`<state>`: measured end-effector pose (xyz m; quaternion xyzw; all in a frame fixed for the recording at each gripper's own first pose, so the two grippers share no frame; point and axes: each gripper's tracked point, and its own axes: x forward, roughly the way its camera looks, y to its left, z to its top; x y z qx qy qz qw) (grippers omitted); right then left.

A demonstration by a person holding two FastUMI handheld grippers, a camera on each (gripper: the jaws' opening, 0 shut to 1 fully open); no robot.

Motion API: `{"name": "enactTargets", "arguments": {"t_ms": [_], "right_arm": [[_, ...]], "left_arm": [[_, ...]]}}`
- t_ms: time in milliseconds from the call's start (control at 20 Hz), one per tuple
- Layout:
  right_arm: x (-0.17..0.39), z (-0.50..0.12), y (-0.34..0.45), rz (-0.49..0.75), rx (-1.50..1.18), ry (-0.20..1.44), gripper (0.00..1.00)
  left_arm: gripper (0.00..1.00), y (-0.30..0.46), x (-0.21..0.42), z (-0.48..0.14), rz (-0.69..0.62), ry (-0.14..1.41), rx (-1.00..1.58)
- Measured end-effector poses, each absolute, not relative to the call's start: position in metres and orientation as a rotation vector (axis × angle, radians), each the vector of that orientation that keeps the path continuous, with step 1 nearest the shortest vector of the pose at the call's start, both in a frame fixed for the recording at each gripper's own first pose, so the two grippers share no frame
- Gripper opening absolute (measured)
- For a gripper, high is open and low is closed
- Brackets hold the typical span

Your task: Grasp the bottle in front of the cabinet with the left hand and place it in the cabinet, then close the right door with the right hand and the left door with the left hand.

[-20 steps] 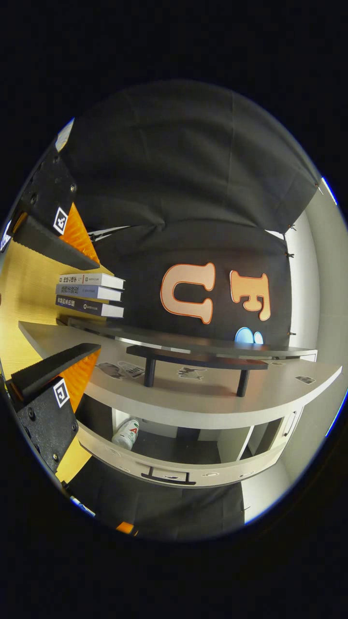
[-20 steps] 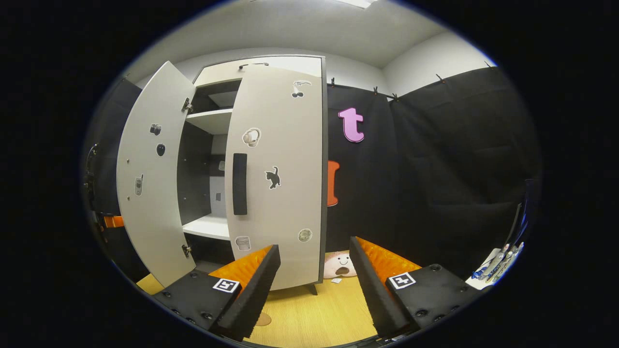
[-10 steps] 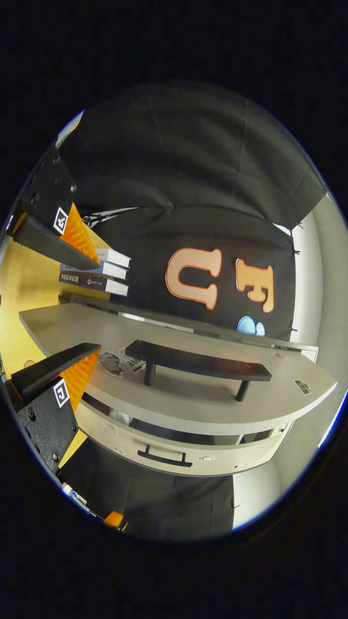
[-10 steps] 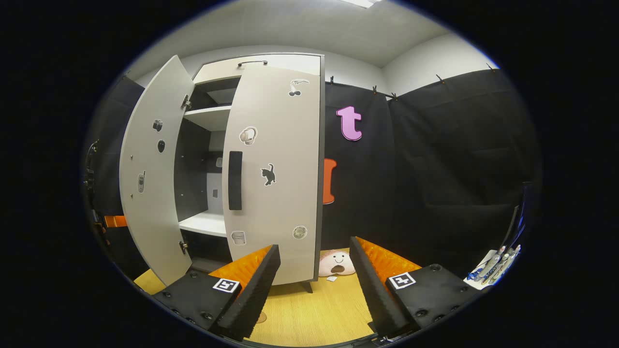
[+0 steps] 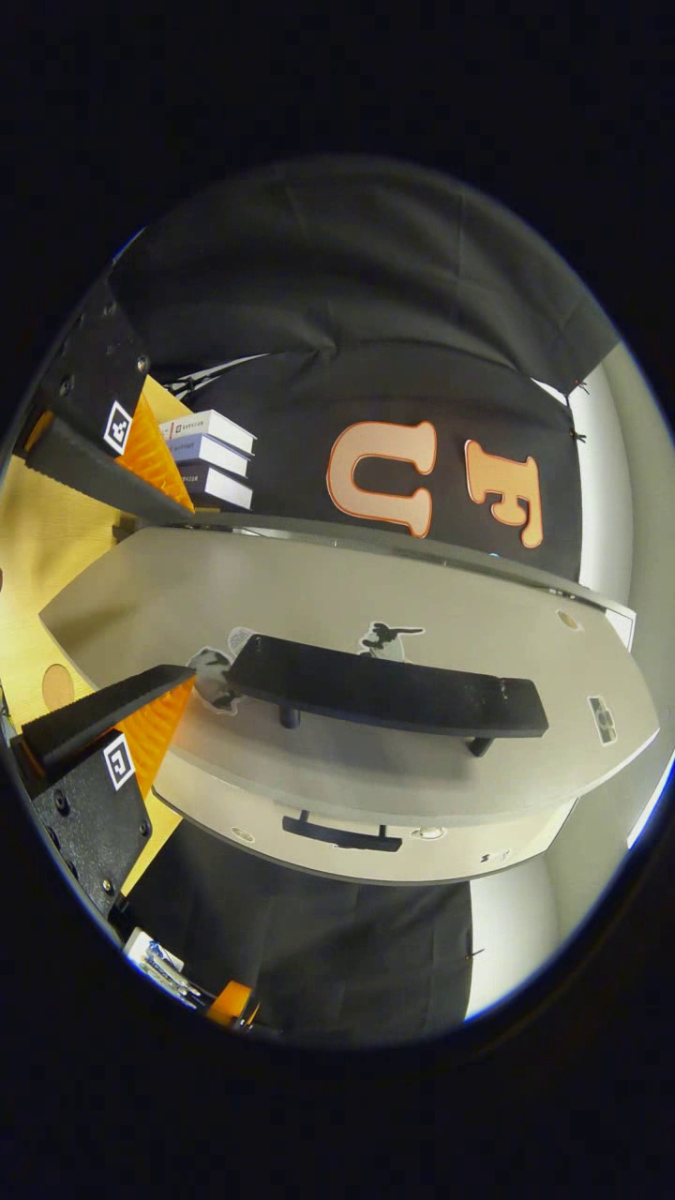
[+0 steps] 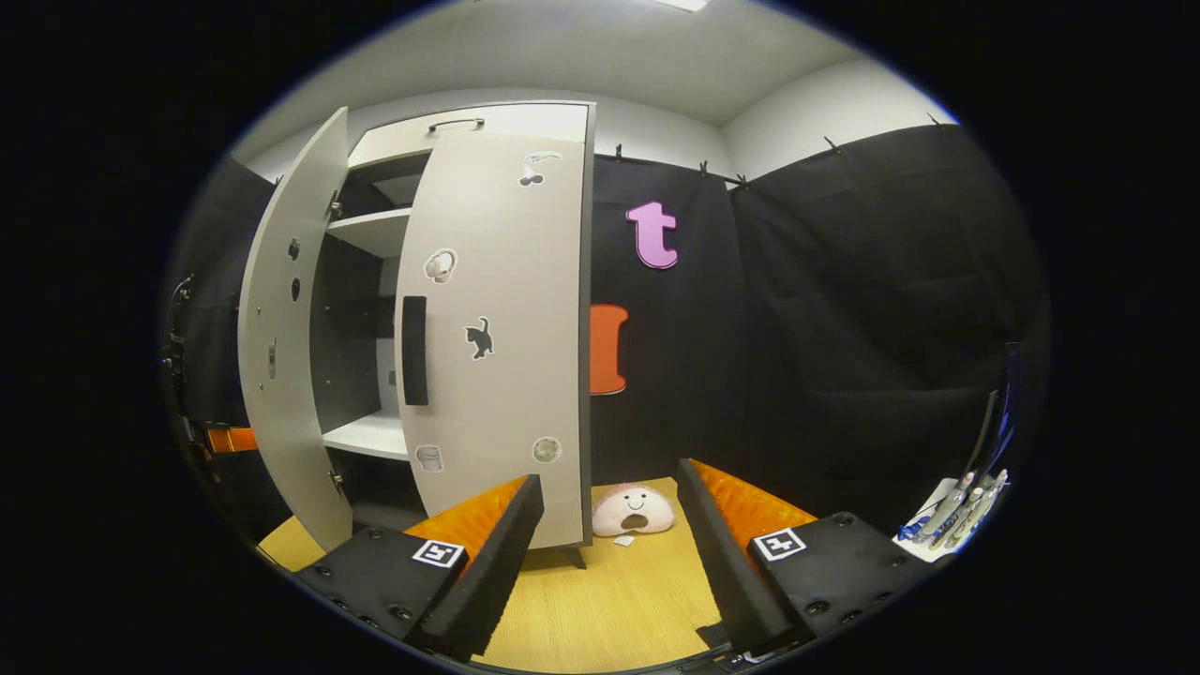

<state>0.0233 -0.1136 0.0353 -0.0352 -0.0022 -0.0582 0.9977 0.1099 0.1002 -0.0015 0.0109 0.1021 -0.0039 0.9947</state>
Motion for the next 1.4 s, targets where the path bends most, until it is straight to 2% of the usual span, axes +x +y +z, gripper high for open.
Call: {"name": "enactTargets", "arguments": {"t_ms": [50, 100, 400, 1150, 1250, 1300, 1400], "right_arm": [[0.027, 0.036, -0.117, -0.118, -0.068, -0.005, 0.96], [0.028, 0.037, -0.121, -0.116, -0.068, -0.006, 0.96], [0.039, 0.045, -0.154, -0.123, -0.075, -0.012, 0.96], [0.083, 0.039, -0.227, -0.135, -0.05, 0.032, 0.96], [0.089, 0.036, -0.232, -0.131, -0.048, 0.04, 0.96], [0.092, 0.034, -0.233, -0.129, -0.044, 0.046, 0.96], [0.098, 0.031, -0.238, -0.124, -0.039, 0.055, 0.96]], "left_arm": [[0.97, 0.094, 0.113, -0.003, -0.012, 0.205, 0.029], [0.93, 0.088, 0.116, -0.004, -0.018, 0.206, 0.029], [0.93, 0.032, 0.148, -0.026, -0.109, 0.229, -0.044], [0.93, 0.004, 0.214, -0.059, -0.026, 0.272, -0.004], [0.98, 0.0, 0.224, -0.059, -0.014, 0.269, 0.02], [0.93, 0.0, 0.229, -0.059, -0.007, 0.269, 0.034], [0.93, -0.001, 0.237, -0.06, 0.007, 0.265, 0.056]]}}
